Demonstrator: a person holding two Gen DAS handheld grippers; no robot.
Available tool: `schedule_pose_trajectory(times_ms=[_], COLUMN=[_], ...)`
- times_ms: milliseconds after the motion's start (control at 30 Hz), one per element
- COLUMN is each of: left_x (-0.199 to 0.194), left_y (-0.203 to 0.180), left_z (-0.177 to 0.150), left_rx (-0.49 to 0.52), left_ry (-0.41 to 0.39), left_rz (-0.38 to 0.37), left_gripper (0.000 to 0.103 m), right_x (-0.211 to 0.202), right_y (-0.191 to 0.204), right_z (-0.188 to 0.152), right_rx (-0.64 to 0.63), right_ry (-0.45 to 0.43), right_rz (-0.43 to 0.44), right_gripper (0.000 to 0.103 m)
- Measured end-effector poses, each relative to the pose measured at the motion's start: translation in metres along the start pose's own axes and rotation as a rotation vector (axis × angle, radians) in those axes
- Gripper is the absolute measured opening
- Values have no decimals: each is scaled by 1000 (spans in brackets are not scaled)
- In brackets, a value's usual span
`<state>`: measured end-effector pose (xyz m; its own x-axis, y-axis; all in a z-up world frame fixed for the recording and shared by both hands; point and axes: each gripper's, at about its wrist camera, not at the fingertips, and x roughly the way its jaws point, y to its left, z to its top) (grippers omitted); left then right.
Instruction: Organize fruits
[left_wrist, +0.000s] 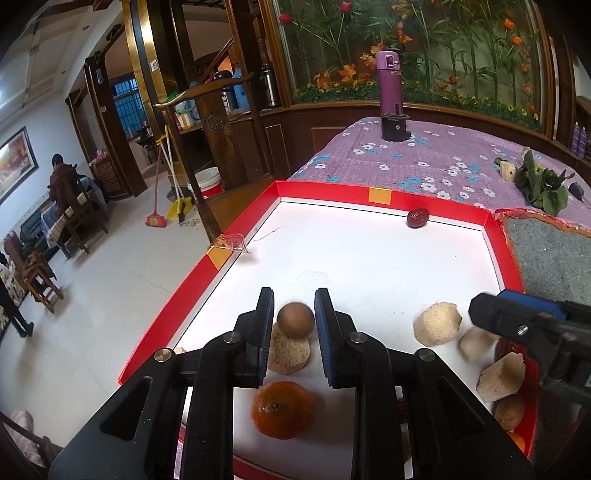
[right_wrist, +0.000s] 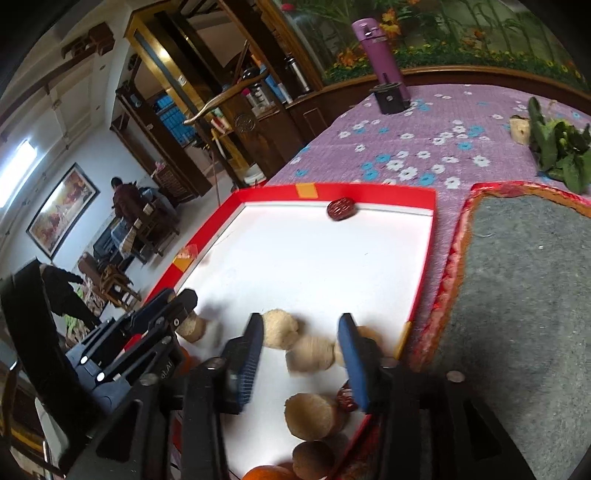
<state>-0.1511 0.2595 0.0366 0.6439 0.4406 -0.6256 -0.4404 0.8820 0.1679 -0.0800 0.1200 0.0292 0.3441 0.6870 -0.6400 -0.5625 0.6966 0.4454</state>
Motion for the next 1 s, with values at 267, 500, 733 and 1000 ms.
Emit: schedule_pose_trajectory(times_ms=[267, 500, 733, 1000], left_x=[-30, -73, -124, -171], left_y=[-5, -15, -29, -45], left_z=[3, 4, 10, 13], left_rx=[14, 40, 35, 75], left_ry=[-89, -153, -240, -256], left_rz=[62, 66, 112, 75], left_gripper=[66, 71, 86, 86], right_x=[-33, -72, -114, -156], right_y=[-12, -11, 3, 0], right_z=[-2, -19, -39, -48], right_rx=[-6, -65, -180, -187], right_ry=[-69, -120, -193, -259], right_rz=[-21, -79, -124, -110], right_gripper=[44, 45, 45, 46])
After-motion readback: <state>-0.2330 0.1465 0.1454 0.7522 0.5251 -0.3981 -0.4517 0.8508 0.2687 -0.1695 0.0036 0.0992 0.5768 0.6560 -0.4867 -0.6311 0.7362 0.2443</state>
